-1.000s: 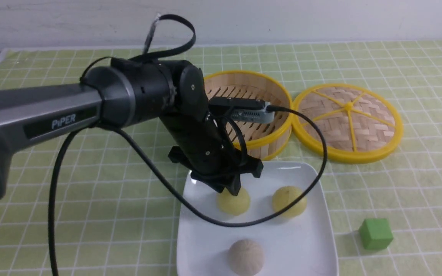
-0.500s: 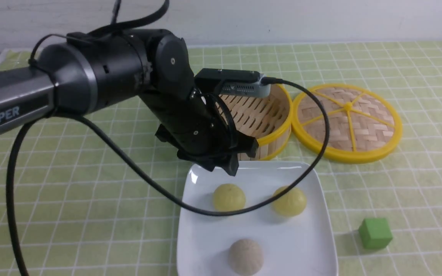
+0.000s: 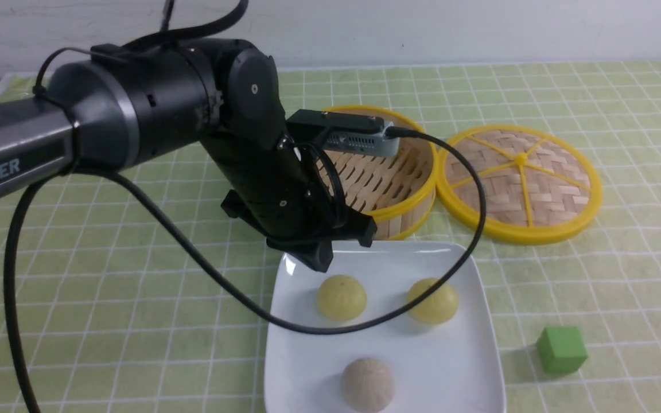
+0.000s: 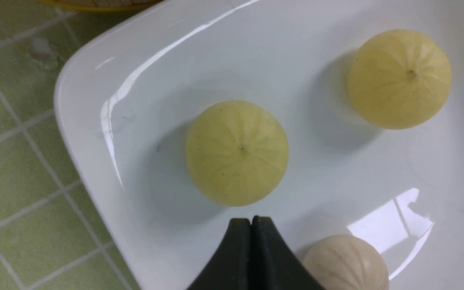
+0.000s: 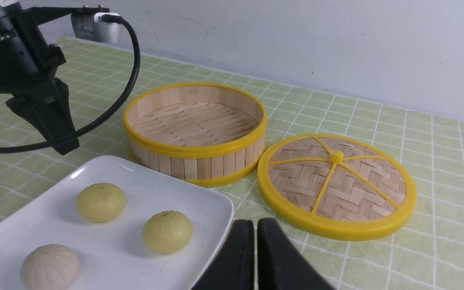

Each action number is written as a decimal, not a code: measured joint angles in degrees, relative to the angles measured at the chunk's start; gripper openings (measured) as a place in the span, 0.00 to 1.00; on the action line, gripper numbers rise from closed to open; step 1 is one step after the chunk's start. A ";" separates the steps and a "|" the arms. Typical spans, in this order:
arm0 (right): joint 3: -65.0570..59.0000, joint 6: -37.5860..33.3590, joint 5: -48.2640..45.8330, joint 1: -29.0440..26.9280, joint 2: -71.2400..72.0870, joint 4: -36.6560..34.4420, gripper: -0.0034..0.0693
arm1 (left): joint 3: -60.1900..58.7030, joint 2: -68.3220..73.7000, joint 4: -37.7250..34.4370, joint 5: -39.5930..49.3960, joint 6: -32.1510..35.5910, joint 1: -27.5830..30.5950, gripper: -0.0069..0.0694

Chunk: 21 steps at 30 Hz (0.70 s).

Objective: Put the steamed buns into the plate on the green tablecloth.

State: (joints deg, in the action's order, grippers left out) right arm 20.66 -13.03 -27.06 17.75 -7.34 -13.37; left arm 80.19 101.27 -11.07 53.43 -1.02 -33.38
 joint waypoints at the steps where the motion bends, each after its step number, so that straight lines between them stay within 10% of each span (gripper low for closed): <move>1: 0.00 0.00 0.00 0.00 0.00 0.00 0.10 | 0.00 0.00 0.00 0.00 0.00 0.00 0.09; 21: -11.73 -0.02 10.62 -5.94 6.03 11.36 0.12 | -0.06 -5.72 0.91 3.13 -0.11 0.00 0.09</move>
State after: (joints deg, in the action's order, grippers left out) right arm 8.93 -13.05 -16.44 11.81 -1.31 -2.01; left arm 80.13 95.56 -10.16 56.56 -1.13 -33.38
